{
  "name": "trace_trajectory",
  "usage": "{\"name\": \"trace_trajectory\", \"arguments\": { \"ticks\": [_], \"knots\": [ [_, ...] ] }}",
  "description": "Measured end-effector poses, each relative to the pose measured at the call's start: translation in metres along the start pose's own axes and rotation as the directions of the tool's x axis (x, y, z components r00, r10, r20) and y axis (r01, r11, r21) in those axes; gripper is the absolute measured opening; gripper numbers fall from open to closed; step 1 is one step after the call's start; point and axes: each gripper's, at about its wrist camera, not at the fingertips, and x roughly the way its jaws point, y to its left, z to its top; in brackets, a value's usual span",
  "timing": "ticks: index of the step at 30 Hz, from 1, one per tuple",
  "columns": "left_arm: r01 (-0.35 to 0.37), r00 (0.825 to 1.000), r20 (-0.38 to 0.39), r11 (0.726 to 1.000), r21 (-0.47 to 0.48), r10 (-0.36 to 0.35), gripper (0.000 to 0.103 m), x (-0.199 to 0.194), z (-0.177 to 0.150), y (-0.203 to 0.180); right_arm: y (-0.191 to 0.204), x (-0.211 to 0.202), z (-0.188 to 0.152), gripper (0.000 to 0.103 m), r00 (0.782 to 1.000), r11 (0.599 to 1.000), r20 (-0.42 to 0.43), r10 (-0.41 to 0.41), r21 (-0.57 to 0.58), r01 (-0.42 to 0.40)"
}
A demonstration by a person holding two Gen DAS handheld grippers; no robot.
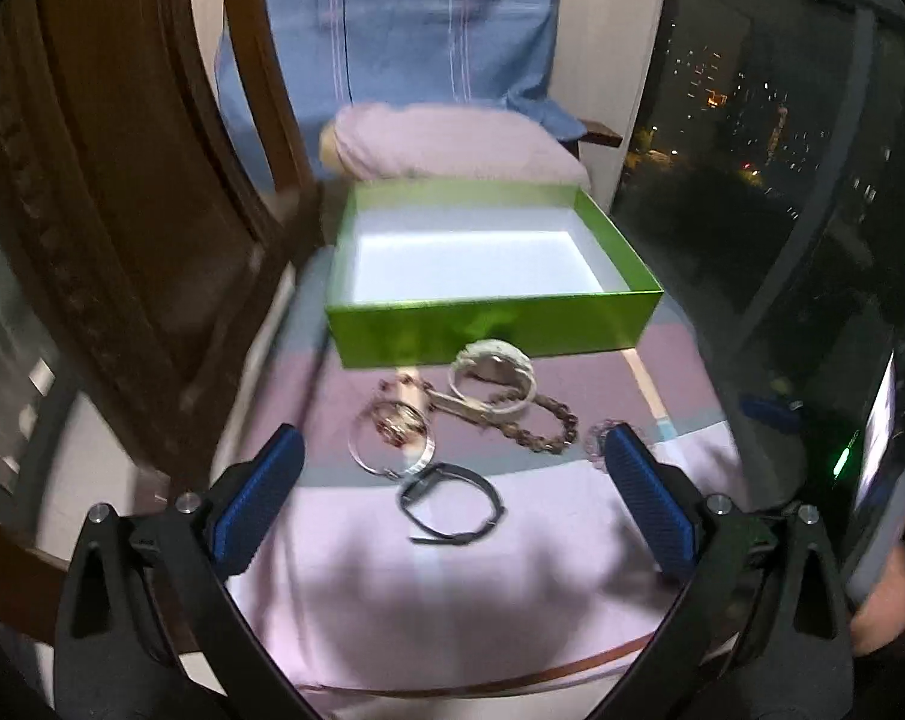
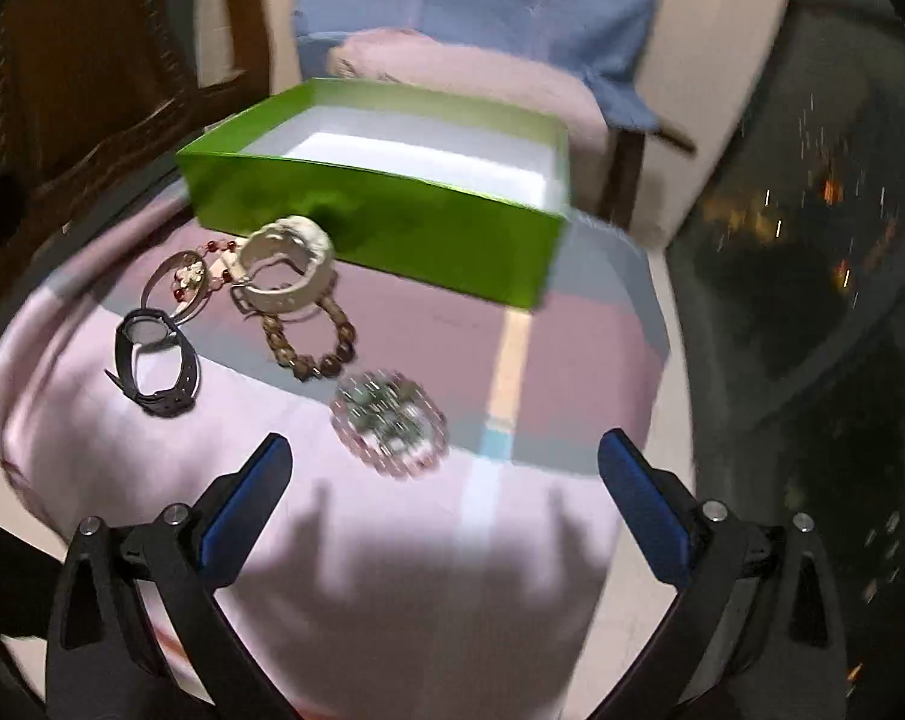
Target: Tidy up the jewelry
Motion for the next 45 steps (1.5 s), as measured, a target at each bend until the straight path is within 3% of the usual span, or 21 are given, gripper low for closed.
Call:
{"name": "trace_trajectory", "arguments": {
  "ticks": [1, 3, 4, 10, 13, 14, 20, 24, 27, 28, 30, 32, 35, 38, 40, 42, 45],
  "knots": [
    [0.008, 1.0, -0.002, 1.0, -0.006, -0.008, 0.099, 0.002, 0.001, 0.001, 0.001, 0.006, 0.001, 0.088, 1.0, 1.0, -0.002, 0.009, 0.0, -0.009],
    [-0.016, 1.0, 0.004, 1.0, 0.01, 0.016, 0.099, 0.003, 0.003, -0.001, -0.001, 0.015, 0.004, 0.059, 0.998, 0.998, -0.038, 0.058, 0.043, -0.056],
    [-0.019, 1.0, -0.002, 1.0, 0.018, 0.019, 0.099, 0.005, 0.005, -0.001, -0.005, 0.021, 0.007, 0.053, 0.994, 0.993, -0.053, 0.096, 0.08, -0.092],
    [-0.003, 1.0, -0.026, 1.0, -0.001, 0.003, 0.099, 0.009, 0.007, 0.004, 0.005, 0.05, 0.018, 0.041, 0.982, 0.984, -0.119, 0.148, 0.12, -0.134],
    [0.003, 0.999, -0.049, 1.0, -0.02, -0.004, 0.099, 0.012, 0.006, 0.009, 0.013, 0.053, 0.02, 0.026, 0.984, 0.988, -0.115, 0.132, 0.094, -0.122],
    [0.005, 0.999, -0.051, 1.0, -0.028, -0.007, 0.099, 0.011, 0.006, 0.01, 0.013, 0.052, 0.021, 0.013, 0.985, 0.987, -0.108, 0.136, 0.1, -0.126],
    [-0.002, 0.999, -0.04, 0.999, -0.042, 0.0, 0.099, 0.004, 0.006, 0.02, -0.006, 0.013, 0.023, 0.013, 0.973, 0.96, -0.01, 0.232, 0.164, -0.227],
    [-0.011, 0.999, -0.037, 0.999, -0.052, 0.009, 0.099, 0.003, 0.006, 0.026, 0.0, -0.004, 0.015, 0.013, 0.924, 0.909, 0.015, 0.382, 0.173, -0.379],
    [-0.017, 0.999, -0.051, 0.999, -0.052, 0.014, 0.099, 0.006, 0.006, 0.026, 0.022, 0.006, 0.007, 0.013, 0.911, 0.903, -0.022, 0.412, 0.141, -0.405],
    [-0.016, 0.998, -0.054, 0.999, -0.051, 0.013, 0.099, 0.007, 0.006, 0.025, 0.029, 0.009, 0.007, 0.016, 0.91, 0.905, -0.036, 0.413, 0.13, -0.406],
    [-0.017, 0.998, -0.058, 0.999, -0.049, 0.014, 0.099, 0.009, 0.006, 0.023, 0.038, 0.011, 0.007, 0.051, 0.924, 0.922, -0.047, 0.379, 0.096, -0.374],
    [-0.019, 0.998, -0.06, 0.999, -0.047, 0.016, 0.099, 0.011, 0.006, 0.023, 0.027, -0.001, 0.01, 0.058, 0.954, 0.95, 0.017, 0.299, 0.09, -0.299],
    [-0.019, 0.998, -0.065, 0.999, -0.045, 0.017, 0.099, 0.012, 0.005, 0.022, 0.002, -0.012, 0.014, 0.058, 0.978, 0.973, 0.06, 0.201, 0.106, -0.206],
    [-0.016, 0.997, -0.08, 0.999, -0.04, 0.013, 0.099, 0.016, 0.003, 0.02, -0.026, -0.006, 0.015, 0.058, 0.994, 0.983, 0.041, 0.105, 0.149, -0.11],
    [-0.016, 0.995, -0.096, 0.999, -0.037, 0.013, 0.099, 0.02, 0.002, 0.019, -0.034, 0.004, 0.014, 0.057, 0.993, 0.979, 0.006, 0.114, 0.168, -0.113],
    [-0.011, 0.994, -0.11, 0.999, -0.04, 0.007, 0.099, 0.023, 0.0, 0.018, -0.026, 0.016, 0.014, 0.038, 0.992, 0.984, -0.032, 0.123, 0.132, -0.118],
    [-0.001, 0.993, -0.116, 0.999, -0.037, -0.003, 0.099, 0.025, 0.0, 0.015, -0.001, 0.03, 0.015, 0.02, 0.987, 0.989, -0.076, 0.143, 0.054, -0.139]
  ]
}}
